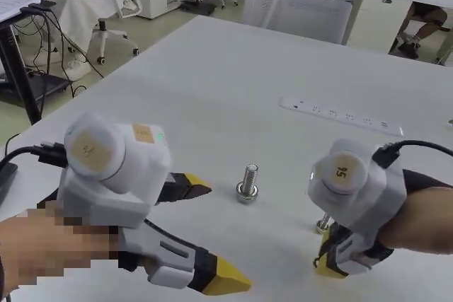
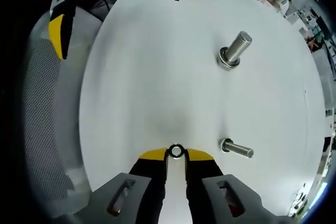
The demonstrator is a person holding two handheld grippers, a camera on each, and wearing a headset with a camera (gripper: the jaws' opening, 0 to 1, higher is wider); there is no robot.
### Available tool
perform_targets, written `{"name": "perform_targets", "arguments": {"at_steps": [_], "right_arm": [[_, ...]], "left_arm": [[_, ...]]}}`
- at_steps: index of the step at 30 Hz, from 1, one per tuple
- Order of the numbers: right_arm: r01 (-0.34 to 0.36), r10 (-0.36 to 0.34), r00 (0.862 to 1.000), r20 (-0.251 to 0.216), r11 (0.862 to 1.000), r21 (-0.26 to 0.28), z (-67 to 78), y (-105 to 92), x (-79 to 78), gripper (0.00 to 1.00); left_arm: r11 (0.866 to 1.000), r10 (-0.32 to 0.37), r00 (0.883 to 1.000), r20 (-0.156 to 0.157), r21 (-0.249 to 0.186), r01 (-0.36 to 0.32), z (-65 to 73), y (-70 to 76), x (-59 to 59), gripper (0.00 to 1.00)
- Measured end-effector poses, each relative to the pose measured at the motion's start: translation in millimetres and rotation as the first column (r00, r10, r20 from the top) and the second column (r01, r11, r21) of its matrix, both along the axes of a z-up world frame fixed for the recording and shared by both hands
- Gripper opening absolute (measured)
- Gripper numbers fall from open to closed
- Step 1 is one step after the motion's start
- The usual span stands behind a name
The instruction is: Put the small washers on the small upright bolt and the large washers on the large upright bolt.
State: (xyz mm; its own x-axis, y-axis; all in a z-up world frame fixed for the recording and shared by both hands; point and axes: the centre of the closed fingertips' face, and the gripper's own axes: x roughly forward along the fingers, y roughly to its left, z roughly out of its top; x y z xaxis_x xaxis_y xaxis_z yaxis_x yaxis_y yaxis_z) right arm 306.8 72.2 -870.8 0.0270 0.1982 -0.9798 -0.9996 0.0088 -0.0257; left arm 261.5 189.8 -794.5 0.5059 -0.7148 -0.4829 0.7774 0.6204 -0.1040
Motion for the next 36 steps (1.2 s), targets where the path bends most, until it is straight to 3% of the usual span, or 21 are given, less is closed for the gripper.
{"name": "perform_targets", "arguments": {"at_steps": [12,25,36], "right_arm": [[0.07,-0.07,0.998,0.007,0.997,0.009,4.3,-21.9,13.0,0.14],[0.081,-0.082,0.996,0.021,0.997,0.01,15.2,-30.9,19.2,0.14],[0.073,-0.076,0.995,0.067,0.997,0.038,47.5,-27.0,30.1,0.14]], "left_arm": [[1.0,0.0,1.0,-0.005,0.005,0.0,-1.5,0.0,-0.6,0.82],[1.0,0.004,1.0,-0.008,0.006,-0.004,-3.0,1.0,-0.1,0.82],[1.0,0.004,1.0,-0.009,0.009,-0.004,-2.9,0.4,-0.6,0.82]]}}
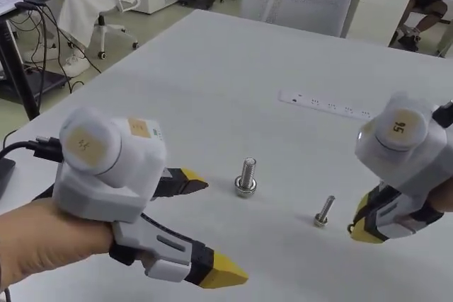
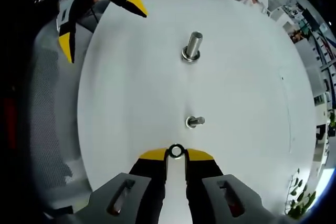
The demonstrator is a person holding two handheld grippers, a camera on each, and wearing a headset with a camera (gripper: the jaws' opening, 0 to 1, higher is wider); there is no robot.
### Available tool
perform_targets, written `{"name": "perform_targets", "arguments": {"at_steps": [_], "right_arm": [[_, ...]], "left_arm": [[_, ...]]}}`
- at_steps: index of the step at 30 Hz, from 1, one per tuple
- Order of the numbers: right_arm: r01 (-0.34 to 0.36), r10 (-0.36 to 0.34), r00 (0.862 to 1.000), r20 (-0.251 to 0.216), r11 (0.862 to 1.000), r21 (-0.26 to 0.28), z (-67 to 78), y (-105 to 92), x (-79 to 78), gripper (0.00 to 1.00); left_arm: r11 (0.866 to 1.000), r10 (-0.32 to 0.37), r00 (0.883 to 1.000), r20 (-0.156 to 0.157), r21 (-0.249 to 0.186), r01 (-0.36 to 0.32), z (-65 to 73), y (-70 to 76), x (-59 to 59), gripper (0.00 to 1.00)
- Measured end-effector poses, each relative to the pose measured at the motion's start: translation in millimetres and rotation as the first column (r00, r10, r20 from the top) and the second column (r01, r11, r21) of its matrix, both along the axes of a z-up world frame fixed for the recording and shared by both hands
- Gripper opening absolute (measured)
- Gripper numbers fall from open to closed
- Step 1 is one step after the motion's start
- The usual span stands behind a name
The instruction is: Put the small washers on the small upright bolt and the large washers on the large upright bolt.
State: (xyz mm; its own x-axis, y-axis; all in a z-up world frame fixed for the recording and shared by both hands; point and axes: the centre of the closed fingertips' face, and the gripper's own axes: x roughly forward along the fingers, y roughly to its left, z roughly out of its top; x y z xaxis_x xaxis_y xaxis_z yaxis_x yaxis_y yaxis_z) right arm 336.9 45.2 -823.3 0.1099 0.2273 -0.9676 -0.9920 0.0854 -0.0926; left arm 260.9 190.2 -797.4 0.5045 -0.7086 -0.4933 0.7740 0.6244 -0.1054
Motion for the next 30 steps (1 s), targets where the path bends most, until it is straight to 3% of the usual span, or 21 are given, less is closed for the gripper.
{"name": "perform_targets", "arguments": {"at_steps": [17,30], "right_arm": [[-0.06,0.061,0.996,0.066,0.998,-0.012,26.3,17.8,19.3,0.14],[-0.103,0.105,0.992,0.069,0.994,-0.029,28.2,29.2,27.4,0.14]], "left_arm": [[1.0,0.002,1.0,0.002,-0.003,-0.002,1.3,-0.5,0.8,0.82],[1.0,0.004,1.0,0.006,-0.006,-0.004,3.0,-0.4,2.7,0.82]]}}
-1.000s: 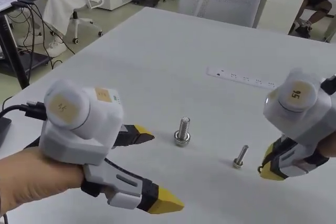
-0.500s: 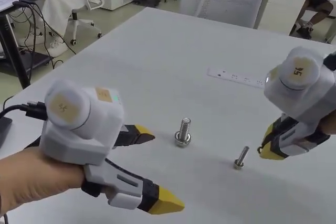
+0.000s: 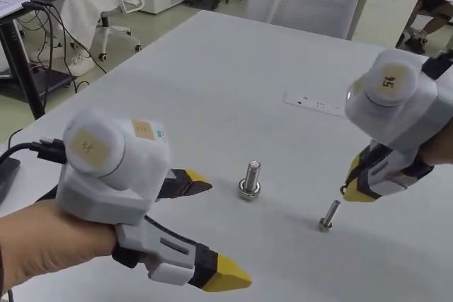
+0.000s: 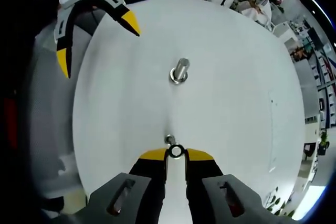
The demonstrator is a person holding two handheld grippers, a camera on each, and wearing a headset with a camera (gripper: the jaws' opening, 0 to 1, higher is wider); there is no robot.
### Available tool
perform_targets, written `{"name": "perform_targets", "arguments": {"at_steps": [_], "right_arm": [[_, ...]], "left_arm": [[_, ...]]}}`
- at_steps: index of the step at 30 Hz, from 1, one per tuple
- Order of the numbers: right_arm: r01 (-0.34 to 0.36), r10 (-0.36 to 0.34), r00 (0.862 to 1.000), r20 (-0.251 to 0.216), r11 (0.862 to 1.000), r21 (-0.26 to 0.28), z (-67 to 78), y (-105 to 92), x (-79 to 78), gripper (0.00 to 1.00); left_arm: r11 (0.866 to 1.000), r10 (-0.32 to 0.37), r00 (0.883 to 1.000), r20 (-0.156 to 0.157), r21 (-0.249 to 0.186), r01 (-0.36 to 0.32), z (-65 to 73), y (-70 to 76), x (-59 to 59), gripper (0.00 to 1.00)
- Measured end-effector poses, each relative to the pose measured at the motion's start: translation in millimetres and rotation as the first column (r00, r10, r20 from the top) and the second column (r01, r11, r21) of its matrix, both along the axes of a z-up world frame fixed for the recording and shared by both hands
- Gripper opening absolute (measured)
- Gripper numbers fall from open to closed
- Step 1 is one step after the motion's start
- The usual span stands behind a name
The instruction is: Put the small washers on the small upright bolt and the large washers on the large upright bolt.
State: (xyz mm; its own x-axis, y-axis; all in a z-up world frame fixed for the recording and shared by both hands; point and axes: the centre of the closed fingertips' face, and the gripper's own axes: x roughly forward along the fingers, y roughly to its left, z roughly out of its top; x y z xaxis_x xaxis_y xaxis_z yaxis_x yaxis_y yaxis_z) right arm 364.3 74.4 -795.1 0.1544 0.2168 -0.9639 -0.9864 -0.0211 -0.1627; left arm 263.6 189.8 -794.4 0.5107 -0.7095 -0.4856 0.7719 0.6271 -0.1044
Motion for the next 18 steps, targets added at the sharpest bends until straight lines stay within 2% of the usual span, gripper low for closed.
{"name": "perform_targets", "arguments": {"at_steps": [18], "right_arm": [[-0.014,0.013,0.999,-0.032,0.999,-0.037,-15.7,0.1,4.5,0.14]], "left_arm": [[1.0,-0.001,1.0,0.006,-0.005,0.001,2.0,-0.7,1.0,0.82]]}}
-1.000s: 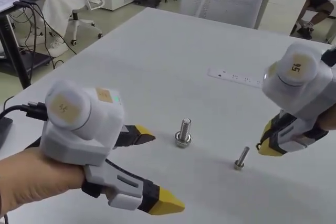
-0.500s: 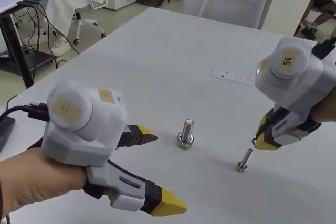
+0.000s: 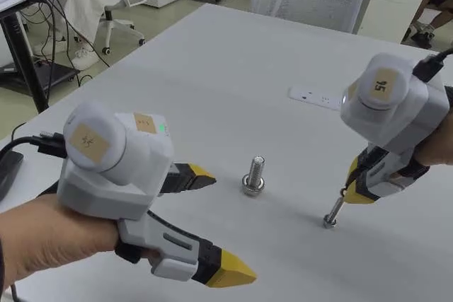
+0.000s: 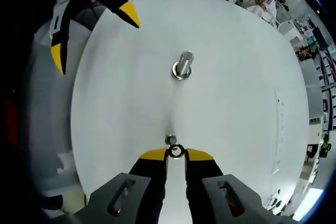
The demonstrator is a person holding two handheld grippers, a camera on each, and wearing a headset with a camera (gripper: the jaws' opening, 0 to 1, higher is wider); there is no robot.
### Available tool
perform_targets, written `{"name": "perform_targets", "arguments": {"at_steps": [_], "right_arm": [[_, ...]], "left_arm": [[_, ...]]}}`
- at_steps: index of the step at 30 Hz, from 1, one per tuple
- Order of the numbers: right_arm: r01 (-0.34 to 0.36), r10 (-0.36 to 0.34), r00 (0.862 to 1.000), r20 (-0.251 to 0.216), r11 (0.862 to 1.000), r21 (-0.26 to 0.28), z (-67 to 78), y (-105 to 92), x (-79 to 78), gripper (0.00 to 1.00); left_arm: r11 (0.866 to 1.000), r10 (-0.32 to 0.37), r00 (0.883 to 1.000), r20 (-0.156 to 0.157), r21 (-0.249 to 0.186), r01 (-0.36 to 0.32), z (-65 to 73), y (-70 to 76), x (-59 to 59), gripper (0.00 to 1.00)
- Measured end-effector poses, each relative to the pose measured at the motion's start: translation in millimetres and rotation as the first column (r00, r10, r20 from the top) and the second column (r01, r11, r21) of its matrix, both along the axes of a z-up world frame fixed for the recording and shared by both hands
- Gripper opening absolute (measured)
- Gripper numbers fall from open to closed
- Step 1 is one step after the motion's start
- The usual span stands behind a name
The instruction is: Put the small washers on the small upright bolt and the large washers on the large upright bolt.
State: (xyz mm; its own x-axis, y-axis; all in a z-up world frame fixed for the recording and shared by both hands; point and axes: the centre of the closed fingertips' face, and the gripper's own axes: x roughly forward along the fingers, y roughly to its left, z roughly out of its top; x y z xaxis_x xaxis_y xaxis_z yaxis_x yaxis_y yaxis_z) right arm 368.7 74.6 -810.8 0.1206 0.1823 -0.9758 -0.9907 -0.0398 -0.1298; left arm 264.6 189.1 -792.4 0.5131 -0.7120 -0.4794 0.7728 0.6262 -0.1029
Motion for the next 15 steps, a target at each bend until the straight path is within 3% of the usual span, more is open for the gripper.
{"name": "perform_targets", "arguments": {"at_steps": [15], "right_arm": [[-0.006,0.006,1.0,-0.015,1.0,-0.007,-5.6,1.9,-1.7,0.14]], "left_arm": [[1.0,-0.002,1.0,0.005,-0.004,0.002,1.6,-0.6,-1.5,0.82]]}}
